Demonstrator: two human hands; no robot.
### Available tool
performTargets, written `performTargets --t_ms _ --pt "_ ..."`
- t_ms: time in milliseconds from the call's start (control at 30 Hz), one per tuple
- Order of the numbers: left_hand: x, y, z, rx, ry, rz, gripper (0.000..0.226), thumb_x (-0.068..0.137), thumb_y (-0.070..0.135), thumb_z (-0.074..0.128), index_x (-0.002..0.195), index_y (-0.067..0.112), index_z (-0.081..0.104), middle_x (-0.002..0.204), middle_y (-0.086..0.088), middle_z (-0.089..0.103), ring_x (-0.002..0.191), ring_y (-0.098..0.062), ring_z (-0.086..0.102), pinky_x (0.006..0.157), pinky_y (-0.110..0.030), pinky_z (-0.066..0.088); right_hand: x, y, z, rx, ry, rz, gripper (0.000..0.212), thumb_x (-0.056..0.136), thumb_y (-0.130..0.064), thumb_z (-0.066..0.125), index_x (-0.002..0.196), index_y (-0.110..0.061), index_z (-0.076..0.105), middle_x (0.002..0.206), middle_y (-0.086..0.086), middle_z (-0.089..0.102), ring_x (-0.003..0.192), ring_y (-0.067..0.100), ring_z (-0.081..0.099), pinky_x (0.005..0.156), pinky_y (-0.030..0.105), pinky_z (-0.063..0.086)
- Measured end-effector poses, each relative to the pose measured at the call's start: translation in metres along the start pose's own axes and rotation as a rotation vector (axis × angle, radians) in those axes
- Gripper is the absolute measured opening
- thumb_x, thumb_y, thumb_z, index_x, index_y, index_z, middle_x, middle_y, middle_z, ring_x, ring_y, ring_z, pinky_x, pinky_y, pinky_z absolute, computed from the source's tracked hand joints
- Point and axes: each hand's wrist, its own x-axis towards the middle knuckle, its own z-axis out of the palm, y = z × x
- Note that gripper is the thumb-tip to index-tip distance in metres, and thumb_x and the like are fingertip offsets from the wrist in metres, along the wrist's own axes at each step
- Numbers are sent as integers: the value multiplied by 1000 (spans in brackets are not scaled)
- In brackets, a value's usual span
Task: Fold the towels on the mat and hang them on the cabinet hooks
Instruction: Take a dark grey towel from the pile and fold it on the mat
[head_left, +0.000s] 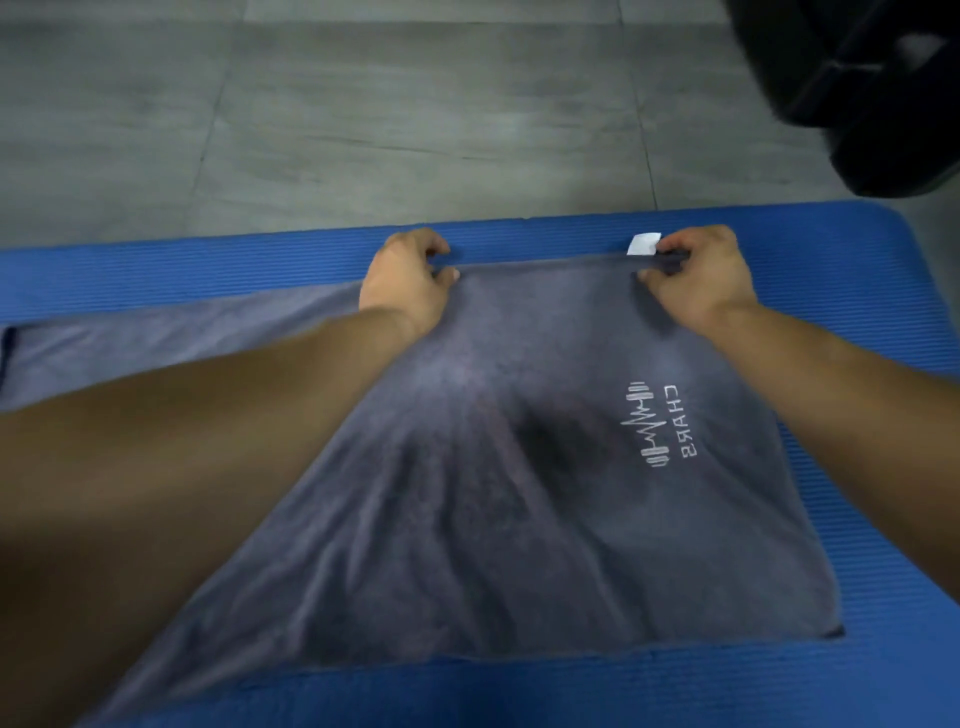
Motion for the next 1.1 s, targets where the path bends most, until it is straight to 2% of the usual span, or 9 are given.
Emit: performTargets --t_ms 100,267,367,467,567,633,800,933,1100 --pt "-17 -22 -23 26 -3 6 15 89 25 71 103 20 71 93 1 69 91 -18 66 81 -22 46 -24 -21 13 -136 -22 -164 29 86 -30 72 112 -16 71 125 11 59 119 32 53 107 35 40" --pt "-46 -81 -85 136 -59 -15 5 88 29 70 90 28 65 87 6 67 84 -16 63 79 -25 48 -75 -83 58 -91 -223 -420 11 85 -22 72 93 -14 73 97 9 67 93 30 63 87 39 52" --pt "-62 -124 -144 317 -221 32 20 89 38 64 99 22 68 96 2 65 90 -19 61 86 -33 51 -115 -135 84 -105 -343 -588 9 84 -23 71 90 -17 73 93 6 69 89 29 66 82 38 54" --pt "-80 -170 -214 463 -360 1 32 88 51 47 93 27 67 97 0 67 94 -25 63 87 -40 52 -157 -195 114 -118 -495 -705 8 85 -24 70 90 -19 73 93 3 67 87 27 66 80 37 54" --pt "-113 -238 -273 547 -330 -170 22 99 32 51 95 21 70 103 -5 70 96 -27 65 86 -39 51 -195 -262 153 -90 -614 -740 10 86 -22 70 94 -17 73 97 3 66 85 24 66 80 40 55" --pt "-144 -287 -302 470 -218 -321 16 93 39 58 89 25 62 102 -7 70 96 -33 65 81 -39 52 -212 -308 179 -104 -668 -770 17 89 -22 69 104 -15 73 105 5 66 90 25 66 85 38 53" --pt "-236 -388 -326 260 -97 -625 41 83 40 75 114 18 60 108 -12 66 102 -35 65 85 -41 50 -229 -426 258 -59 -712 -637 29 91 -24 70 119 -14 70 119 6 70 102 25 67 90 26 47" --pt "-300 -414 -314 182 -95 -744 48 84 42 75 117 15 53 115 -14 57 102 -40 63 84 -45 51 -234 -495 313 44 -696 -482 30 89 -22 73 118 -13 71 117 3 70 99 24 69 91 42 57" --pt "-338 -415 -301 122 -98 -730 40 84 45 71 103 19 47 107 -7 59 99 -34 62 76 -40 47 -235 -551 359 25 -582 -507 32 88 -25 73 119 -15 71 120 1 71 105 18 67 99 33 52"
